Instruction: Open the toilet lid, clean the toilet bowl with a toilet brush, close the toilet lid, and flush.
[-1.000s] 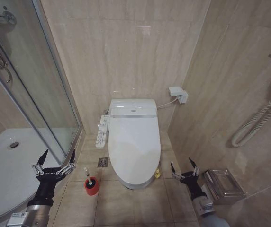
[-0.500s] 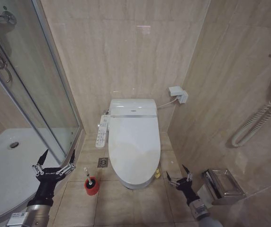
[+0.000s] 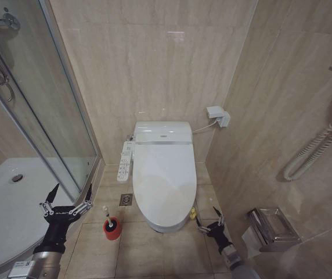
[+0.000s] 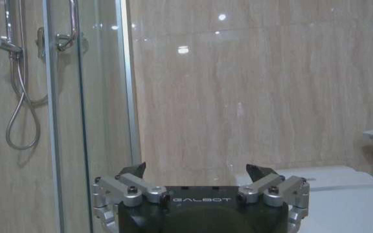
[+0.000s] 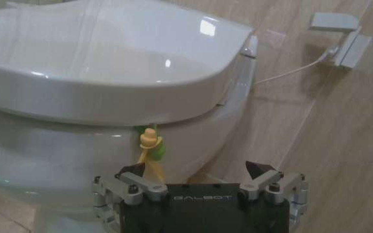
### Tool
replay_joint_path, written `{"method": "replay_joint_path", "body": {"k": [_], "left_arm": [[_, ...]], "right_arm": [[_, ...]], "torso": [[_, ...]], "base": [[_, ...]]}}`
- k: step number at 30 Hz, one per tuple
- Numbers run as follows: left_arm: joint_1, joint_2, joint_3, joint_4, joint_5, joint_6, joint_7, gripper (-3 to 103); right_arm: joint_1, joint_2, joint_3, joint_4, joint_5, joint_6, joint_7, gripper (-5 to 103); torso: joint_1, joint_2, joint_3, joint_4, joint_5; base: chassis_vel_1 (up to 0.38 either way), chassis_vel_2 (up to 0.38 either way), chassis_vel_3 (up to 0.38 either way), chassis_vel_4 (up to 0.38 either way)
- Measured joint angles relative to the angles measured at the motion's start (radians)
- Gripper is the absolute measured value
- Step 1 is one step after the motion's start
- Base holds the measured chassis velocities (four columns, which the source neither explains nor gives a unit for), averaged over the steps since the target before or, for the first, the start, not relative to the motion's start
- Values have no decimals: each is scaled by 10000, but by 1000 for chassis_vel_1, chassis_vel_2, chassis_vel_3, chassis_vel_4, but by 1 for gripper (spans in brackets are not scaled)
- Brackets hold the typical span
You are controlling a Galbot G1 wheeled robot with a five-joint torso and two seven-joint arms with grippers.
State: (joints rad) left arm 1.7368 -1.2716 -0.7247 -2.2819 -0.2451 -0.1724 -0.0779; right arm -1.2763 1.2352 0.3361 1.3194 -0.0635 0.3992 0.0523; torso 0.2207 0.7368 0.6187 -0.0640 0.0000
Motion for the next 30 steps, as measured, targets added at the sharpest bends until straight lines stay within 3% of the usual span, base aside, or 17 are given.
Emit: {"method": "replay_joint_path", "body": {"k": [9,18,19,26,27,30], "left_arm": [[0,0,-1,0,1,0,0,100],[0,0,0,-1,0,0,0,100],[-1,0,0,0,0,0,0,100],[0,0,0,0,0,0,0,100],[-1,0,0,0,0,0,0,100],[0,0,0,0,0,0,0,100]], "right_arm": [[922,497,-149,-1094,-180,210,144,100],[1175,656,13,-1504,-524,383,279,100],[1190,643,30,-1520,-527,412,241,91],[1294,517,76,-1537,-518,542,64,91],[1315,503,78,-1548,-514,567,65,65],[1361,497,79,-1619,-511,653,77,65]], "torso": [[0,0,0,-9,-6],[0,0,0,1,1],[0,0,0,1,1],[0,0,0,6,5],[0,0,0,6,4],[0,0,0,5,3]], "base": [[0,0,0,0],[0,0,0,0],[0,0,0,0],[0,0,0,0],[0,0,0,0],[0,0,0,0]]}}
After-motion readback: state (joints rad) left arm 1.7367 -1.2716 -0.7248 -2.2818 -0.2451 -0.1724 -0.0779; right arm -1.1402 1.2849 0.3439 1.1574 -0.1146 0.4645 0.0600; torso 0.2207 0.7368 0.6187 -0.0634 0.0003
